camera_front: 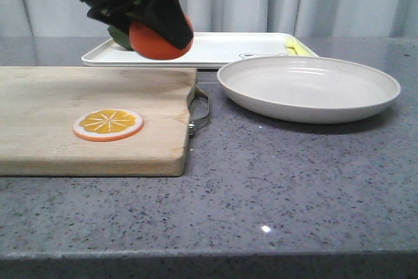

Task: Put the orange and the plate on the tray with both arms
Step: 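Close the left gripper around the orange and lift it, then carry the orange with the left gripper over the white plate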

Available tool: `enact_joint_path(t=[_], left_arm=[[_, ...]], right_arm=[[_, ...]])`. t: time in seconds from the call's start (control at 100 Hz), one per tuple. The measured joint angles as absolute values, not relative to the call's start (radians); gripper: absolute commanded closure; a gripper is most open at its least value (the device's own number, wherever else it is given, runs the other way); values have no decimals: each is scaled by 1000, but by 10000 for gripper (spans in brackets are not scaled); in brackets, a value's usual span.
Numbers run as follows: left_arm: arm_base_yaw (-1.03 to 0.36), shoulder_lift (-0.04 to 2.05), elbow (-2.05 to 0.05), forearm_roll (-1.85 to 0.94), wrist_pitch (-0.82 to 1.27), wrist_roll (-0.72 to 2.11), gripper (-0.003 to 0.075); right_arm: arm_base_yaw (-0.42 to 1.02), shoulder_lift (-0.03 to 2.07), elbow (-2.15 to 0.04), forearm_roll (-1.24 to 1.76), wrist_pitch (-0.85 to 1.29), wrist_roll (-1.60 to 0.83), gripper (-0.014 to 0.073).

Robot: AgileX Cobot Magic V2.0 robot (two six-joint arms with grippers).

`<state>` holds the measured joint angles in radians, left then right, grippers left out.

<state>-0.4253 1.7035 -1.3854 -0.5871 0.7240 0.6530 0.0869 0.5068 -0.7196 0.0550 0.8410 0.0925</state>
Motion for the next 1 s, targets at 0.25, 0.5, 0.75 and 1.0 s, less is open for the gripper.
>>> enact_joint_path(t=[0.25, 0.5, 0.75, 1.0], left_arm=[[-551, 1704, -1500, -587, 752, 653, 500], [-684, 1757, -1535, -587, 666, 653, 500], [-728, 1851, -1542, -596, 579, 653, 500], [-728, 1921, -1542, -606, 537, 653, 500]], right_arm=[[87, 507, -720, 55, 841, 92, 55], [87, 507, -720, 55, 841, 92, 55], [87, 507, -720, 55, 841, 92, 55], [87, 507, -720, 55, 841, 92, 55]])
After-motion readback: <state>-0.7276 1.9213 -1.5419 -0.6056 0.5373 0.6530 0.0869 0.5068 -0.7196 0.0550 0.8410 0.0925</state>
